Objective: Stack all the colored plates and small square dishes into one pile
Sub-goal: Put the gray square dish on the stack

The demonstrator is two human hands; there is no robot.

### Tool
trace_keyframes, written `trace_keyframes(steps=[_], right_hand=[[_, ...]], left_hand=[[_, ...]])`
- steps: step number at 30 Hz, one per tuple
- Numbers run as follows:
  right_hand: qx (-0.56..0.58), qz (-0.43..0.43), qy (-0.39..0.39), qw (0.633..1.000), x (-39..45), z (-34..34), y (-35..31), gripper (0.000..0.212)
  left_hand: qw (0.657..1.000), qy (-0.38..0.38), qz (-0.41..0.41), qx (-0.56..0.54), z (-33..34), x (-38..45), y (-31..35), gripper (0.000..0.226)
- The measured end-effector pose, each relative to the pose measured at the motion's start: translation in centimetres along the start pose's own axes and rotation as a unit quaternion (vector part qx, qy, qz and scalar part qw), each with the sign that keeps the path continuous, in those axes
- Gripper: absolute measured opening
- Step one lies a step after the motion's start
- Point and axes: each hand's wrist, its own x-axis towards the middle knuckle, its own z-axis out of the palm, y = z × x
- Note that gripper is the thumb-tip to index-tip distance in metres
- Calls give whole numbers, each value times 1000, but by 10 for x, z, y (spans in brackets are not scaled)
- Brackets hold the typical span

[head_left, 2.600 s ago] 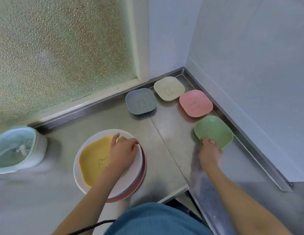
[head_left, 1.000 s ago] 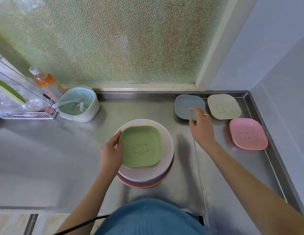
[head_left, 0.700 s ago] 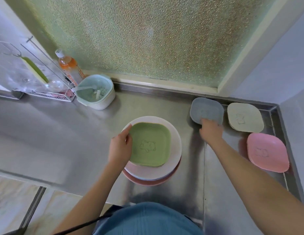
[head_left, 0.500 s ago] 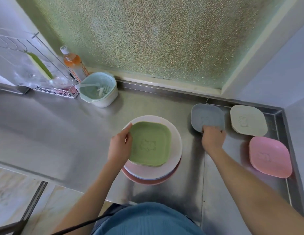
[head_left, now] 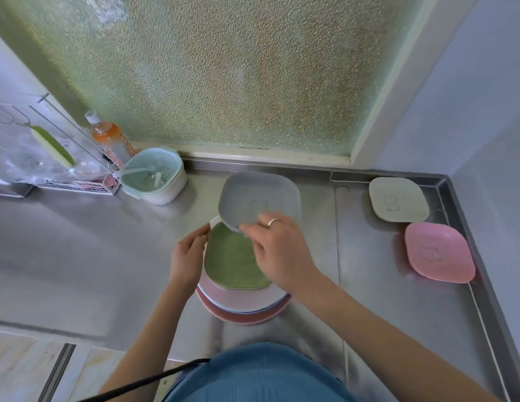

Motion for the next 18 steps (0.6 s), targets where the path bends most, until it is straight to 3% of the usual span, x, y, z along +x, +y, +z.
trace_keyframes(steps=[2,6,10,14,16,18], right_hand=[[-29,-46,-34,998,-15,8,-17,28],[-43,-69,-101,992,-43,26,-25,24],[-53,-46,-131,989,-55,38,-23,33],[72,-10,-218,973,-54,38,-14,27],[119,20,-163,979,-53,26,-3,32],[123,73,-50,988,-52,8,24,35]], left_hand=[[997,8,-21,-73,-2,0,3,34],[995,4,-32,-99,0,-5,8,26],[1000,-4,12,-11,3,-8,6,25],[994,6,64,84,7,-11,2,45],[992,10,73,102,7,-11,1,49],[991,16,72,108,7,-10,0,49]])
